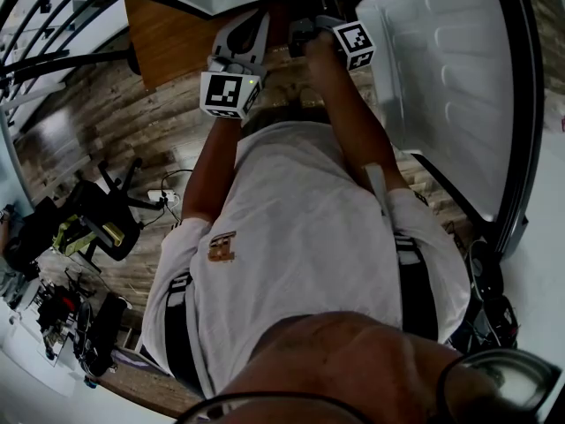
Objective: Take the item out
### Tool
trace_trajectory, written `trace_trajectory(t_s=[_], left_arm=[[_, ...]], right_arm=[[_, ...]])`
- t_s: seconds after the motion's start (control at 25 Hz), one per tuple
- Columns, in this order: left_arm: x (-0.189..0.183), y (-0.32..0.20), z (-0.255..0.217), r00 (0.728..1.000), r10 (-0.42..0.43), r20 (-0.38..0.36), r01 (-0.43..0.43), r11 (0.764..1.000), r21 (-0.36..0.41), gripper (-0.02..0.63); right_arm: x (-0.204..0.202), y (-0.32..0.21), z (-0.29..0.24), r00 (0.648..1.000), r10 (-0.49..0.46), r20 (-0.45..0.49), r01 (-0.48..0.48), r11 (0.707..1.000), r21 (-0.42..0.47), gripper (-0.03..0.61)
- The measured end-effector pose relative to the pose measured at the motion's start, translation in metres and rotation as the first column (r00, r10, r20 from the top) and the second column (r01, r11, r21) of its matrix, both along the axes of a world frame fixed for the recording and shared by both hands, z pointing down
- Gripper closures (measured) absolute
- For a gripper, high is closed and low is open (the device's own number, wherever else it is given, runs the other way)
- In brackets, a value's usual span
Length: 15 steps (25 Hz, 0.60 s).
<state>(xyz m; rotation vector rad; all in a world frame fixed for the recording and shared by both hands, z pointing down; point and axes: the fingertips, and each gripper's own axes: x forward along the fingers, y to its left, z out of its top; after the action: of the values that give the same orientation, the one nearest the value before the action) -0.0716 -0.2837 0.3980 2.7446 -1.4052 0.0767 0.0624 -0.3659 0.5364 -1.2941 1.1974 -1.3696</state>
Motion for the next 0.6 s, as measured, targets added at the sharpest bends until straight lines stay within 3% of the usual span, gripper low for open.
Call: trace_trajectory(t_s=[0.6], left_arm=[[-0.001, -0.01, -0.011, 0.999, 0.019, -0.05, -0.017, 0.999, 0.035, 0.595]], right_arm=[[-0.025, 0.02, -0.064, 0.994, -0.103, 0.019, 0.101, 0.991, 0.091, 0.535]])
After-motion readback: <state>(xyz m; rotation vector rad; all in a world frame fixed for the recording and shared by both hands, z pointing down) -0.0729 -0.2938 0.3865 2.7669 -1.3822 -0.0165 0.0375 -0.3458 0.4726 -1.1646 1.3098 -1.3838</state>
